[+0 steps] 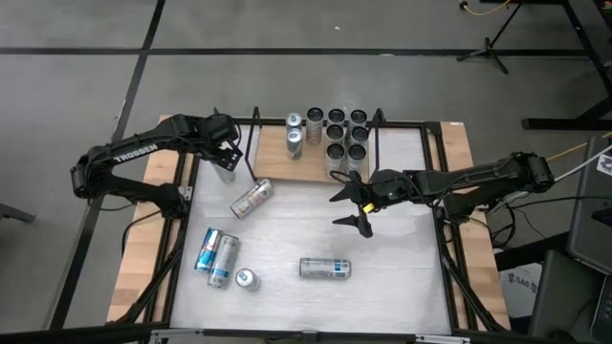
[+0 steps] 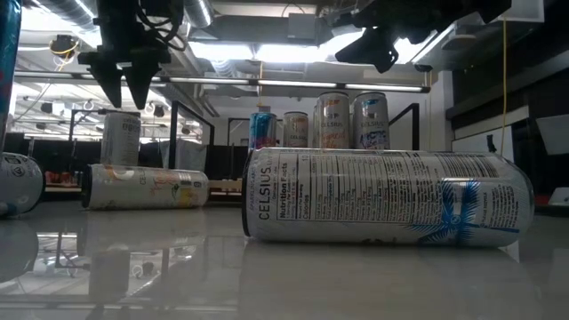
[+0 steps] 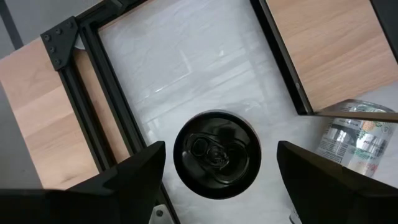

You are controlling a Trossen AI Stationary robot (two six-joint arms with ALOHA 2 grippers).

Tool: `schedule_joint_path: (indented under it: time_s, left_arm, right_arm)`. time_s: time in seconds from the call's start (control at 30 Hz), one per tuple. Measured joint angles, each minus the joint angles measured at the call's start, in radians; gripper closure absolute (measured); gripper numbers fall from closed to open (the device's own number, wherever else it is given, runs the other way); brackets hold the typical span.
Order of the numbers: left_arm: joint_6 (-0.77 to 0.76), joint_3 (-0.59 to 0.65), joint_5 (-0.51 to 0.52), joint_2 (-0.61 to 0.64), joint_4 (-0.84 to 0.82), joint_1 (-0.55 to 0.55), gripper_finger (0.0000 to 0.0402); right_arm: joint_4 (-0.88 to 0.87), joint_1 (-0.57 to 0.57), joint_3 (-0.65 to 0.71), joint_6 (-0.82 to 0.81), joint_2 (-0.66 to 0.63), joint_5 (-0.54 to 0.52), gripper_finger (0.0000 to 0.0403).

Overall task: Place canned beverage on shelf
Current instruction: Put the white soda can aligned with the other white soda can on the shelf

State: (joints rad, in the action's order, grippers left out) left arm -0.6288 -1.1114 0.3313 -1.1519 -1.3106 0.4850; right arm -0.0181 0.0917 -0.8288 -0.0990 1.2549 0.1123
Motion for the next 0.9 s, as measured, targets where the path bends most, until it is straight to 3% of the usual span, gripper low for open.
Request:
schedule_joint_path:
  time_s: [0.9]
  left_arm:
    - [-0.050,0.000,0.022,0.000,-0.001,0.000,0.0103]
  right_arm:
    - [0.000,0.000,0.000,0.000,0.000,0.000,0.0100]
